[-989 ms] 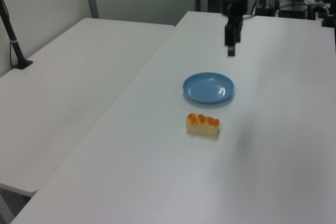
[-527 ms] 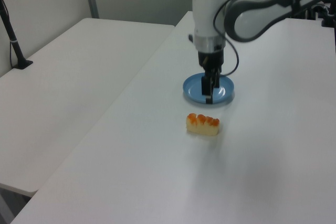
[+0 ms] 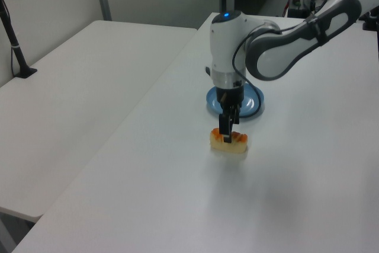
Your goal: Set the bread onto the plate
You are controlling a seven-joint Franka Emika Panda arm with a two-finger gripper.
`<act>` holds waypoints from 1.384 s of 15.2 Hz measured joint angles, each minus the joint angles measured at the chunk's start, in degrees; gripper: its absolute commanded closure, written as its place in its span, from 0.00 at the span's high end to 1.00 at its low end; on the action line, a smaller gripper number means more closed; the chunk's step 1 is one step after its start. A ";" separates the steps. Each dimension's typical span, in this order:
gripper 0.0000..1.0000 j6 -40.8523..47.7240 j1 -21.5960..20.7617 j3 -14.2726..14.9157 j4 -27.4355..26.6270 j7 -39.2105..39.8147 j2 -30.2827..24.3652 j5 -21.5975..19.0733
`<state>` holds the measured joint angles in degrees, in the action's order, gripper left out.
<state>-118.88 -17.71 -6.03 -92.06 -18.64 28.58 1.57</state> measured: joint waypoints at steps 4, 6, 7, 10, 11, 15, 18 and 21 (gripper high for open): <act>0.35 -0.95 -0.59 0.07 0.03 -1.05 2.13 1.84; 0.24 -0.96 -0.59 0.10 0.04 -1.05 2.61 2.61; 0.24 -0.96 -0.59 0.10 0.11 -1.05 2.60 2.78; 0.24 -0.95 -0.59 0.11 0.57 -1.05 2.48 2.97; 0.24 -0.95 -0.57 0.14 0.95 -1.05 2.08 3.01; 0.24 4.66 0.57 1.04 2.28 2.27 -1.29 3.44; 0.25 7.68 4.16 2.33 2.65 7.42 -4.11 3.46; 0.27 7.80 7.32 5.64 2.62 13.68 -4.31 3.46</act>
<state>-111.08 -10.39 -0.40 -89.44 -4.96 24.27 5.03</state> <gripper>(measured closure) 0.749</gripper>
